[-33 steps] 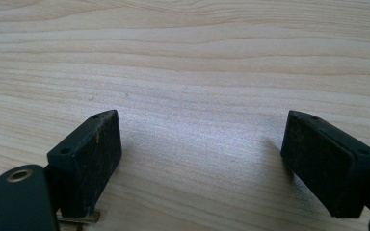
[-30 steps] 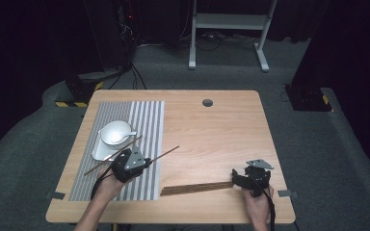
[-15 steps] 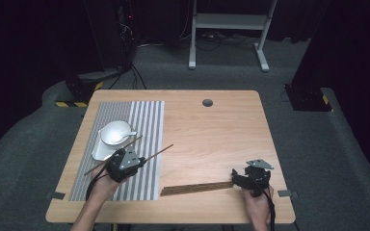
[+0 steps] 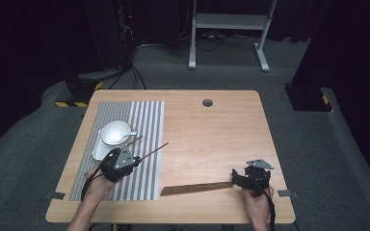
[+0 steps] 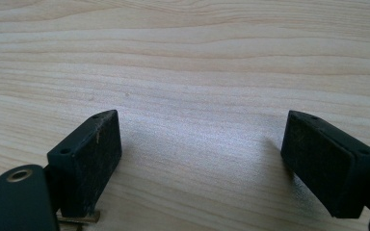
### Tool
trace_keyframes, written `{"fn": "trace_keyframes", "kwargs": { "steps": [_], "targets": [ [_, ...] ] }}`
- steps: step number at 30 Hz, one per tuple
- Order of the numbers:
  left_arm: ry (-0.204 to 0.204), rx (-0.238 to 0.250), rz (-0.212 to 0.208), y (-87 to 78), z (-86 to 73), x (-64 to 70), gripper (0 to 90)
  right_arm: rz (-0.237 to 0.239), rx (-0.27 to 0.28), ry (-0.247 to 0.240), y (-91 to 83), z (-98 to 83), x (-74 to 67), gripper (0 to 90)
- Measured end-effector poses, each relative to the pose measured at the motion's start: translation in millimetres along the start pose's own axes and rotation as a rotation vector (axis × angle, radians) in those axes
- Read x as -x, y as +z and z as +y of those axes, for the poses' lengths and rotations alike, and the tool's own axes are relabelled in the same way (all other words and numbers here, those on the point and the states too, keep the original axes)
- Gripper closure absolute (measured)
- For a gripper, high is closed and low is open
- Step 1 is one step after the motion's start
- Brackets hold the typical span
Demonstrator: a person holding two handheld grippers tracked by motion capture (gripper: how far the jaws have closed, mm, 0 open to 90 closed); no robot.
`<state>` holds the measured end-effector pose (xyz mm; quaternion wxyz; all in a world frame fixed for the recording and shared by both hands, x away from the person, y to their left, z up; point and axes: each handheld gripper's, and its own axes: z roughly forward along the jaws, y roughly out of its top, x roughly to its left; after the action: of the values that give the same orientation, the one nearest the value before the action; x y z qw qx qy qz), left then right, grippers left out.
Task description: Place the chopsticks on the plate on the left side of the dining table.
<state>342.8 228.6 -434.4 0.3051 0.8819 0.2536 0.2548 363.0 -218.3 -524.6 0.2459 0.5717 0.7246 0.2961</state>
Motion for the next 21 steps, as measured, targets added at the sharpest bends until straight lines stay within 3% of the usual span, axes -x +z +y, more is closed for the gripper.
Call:
{"fn": "trace_keyframes", "kwargs": {
  "steps": [21],
  "targets": [
    [-0.035, -0.033, 0.035, -8.3, -17.3, -15.3, 84.9, 0.000, 0.000, 0.001, 0.0, 0.0, -0.1, 13.6]
  ]
}}
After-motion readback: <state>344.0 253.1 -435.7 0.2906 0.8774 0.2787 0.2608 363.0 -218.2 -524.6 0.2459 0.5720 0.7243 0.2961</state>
